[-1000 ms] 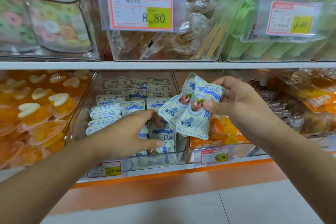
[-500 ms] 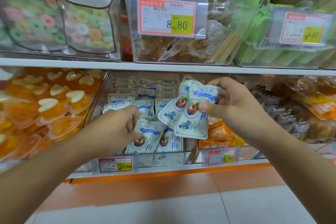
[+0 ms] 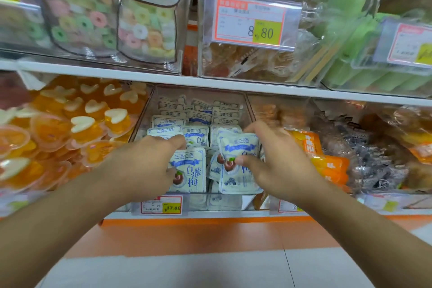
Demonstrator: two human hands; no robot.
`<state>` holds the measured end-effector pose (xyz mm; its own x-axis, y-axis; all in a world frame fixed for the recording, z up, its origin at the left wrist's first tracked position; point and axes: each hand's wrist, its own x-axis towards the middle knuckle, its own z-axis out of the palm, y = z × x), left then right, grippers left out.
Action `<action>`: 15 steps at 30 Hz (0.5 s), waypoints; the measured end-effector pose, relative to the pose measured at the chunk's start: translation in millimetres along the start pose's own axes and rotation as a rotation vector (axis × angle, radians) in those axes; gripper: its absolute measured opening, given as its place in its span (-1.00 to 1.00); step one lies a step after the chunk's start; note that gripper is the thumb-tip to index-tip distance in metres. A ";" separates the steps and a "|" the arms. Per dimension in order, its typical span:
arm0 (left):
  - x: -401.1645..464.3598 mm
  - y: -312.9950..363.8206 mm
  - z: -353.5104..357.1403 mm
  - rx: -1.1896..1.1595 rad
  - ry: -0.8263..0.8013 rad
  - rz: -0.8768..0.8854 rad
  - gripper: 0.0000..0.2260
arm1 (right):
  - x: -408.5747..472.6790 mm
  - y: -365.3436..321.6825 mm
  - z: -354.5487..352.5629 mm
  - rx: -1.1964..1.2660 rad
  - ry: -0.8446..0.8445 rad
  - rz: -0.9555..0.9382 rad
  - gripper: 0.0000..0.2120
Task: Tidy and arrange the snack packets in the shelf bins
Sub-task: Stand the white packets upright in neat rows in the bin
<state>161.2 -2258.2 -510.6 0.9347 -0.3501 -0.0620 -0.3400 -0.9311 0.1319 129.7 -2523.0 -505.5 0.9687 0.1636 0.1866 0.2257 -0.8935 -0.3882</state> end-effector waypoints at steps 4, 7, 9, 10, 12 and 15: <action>-1.1 3.7 0.7 0.043 -0.008 0.052 -0.59 | 10.1 6.4 10.2 0.097 0.085 0.047 -0.62; 0.3 3.2 4.7 0.020 0.001 0.037 -0.60 | 11.8 6.2 10.4 -0.012 0.002 -0.047 -0.62; 1.7 2.2 3.7 -0.002 0.023 0.005 -0.60 | 8.1 11.3 10.9 -0.120 -0.070 -0.137 -0.61; 2.2 2.1 2.8 -0.016 0.025 -0.012 -0.59 | 4.5 14.2 11.1 -0.179 -0.111 -0.180 -0.61; 3.0 2.5 1.7 -0.056 0.007 -0.043 -0.58 | -0.6 20.1 12.0 -0.252 -0.170 -0.234 -0.59; 4.6 3.8 0.3 -0.106 -0.027 -0.079 -0.56 | -0.9 17.6 11.8 -0.117 -0.147 -0.193 -0.59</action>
<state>164.2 -2263.4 -510.6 0.9546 -0.2798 -0.1025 -0.2511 -0.9404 0.2292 134.0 -2533.9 -523.1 0.9156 0.3867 0.1102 0.4021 -0.8808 -0.2501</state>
